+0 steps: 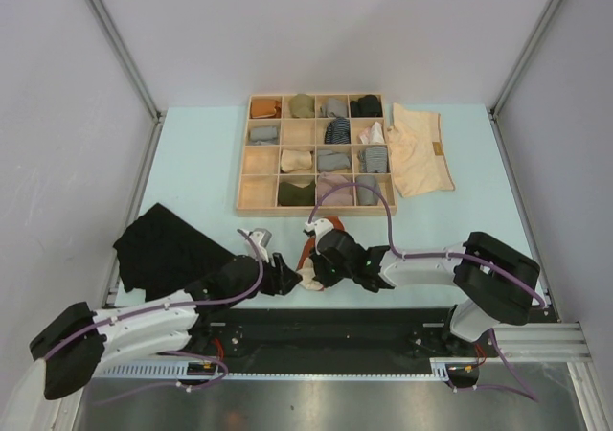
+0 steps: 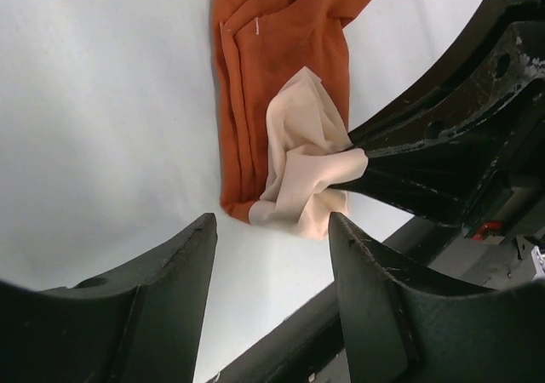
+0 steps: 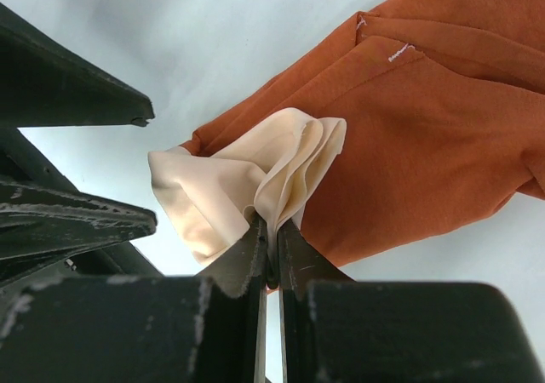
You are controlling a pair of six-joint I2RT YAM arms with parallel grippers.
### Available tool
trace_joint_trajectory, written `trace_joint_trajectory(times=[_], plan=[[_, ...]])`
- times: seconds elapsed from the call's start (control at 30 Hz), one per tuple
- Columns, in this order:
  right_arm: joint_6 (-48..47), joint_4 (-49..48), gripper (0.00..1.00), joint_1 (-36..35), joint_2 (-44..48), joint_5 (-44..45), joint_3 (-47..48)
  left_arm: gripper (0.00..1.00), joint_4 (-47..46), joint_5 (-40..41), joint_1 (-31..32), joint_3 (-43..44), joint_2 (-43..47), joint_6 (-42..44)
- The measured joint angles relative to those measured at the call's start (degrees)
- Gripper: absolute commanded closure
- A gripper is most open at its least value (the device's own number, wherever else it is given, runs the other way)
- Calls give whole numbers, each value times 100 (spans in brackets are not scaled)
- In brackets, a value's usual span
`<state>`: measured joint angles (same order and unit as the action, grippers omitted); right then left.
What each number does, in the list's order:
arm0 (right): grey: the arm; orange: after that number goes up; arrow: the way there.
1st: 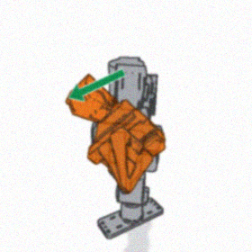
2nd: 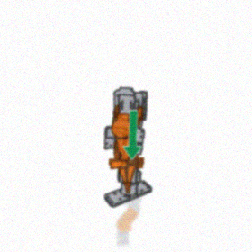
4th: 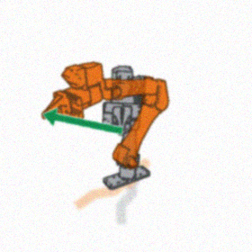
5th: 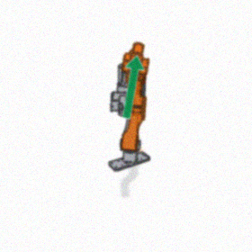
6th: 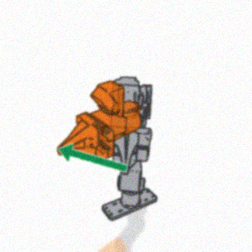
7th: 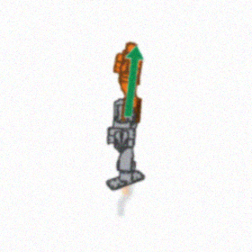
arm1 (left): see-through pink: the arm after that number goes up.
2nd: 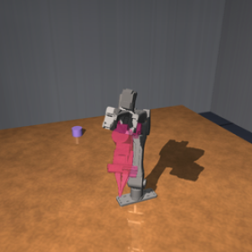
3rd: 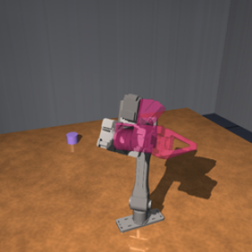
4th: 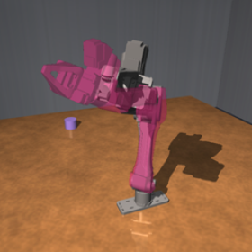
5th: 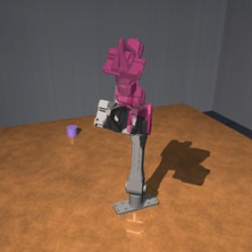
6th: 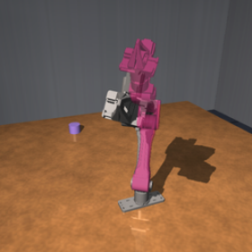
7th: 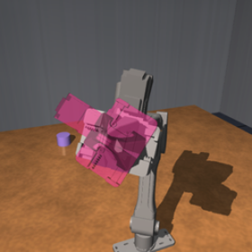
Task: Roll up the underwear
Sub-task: Roll the underwear to the center of the board.
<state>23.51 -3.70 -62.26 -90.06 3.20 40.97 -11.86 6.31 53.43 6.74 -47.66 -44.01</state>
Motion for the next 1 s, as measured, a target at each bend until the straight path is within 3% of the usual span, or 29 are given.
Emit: trace_joint_trajectory(times=[0.37,0.47,0.5,0.57,0.6,0.7,1.0], plan=[[26,-2,100,72,-2,-118,0,51,-629,-68,-74,35,-933,28],[28,0,89,85,-2,-133,0,55,-754,-59,-74,61,-1141,55],[31,2,76,90,2,-138,0,56,-811,-52,-76,85,-1226,52],[31,63,64,101,31,-131,0,57,-927,-48,-76,144,-1425,52],[28,142,52,109,66,-105,0,57,-968,-48,-76,190,-1519,50],[37,448,37,140,227,0,0,58,-981,-46,-79,334,-1740,50],[-168,1276,33,-11,1357,813,-4,59,-721,-31,-96,522,-1845,-26]])
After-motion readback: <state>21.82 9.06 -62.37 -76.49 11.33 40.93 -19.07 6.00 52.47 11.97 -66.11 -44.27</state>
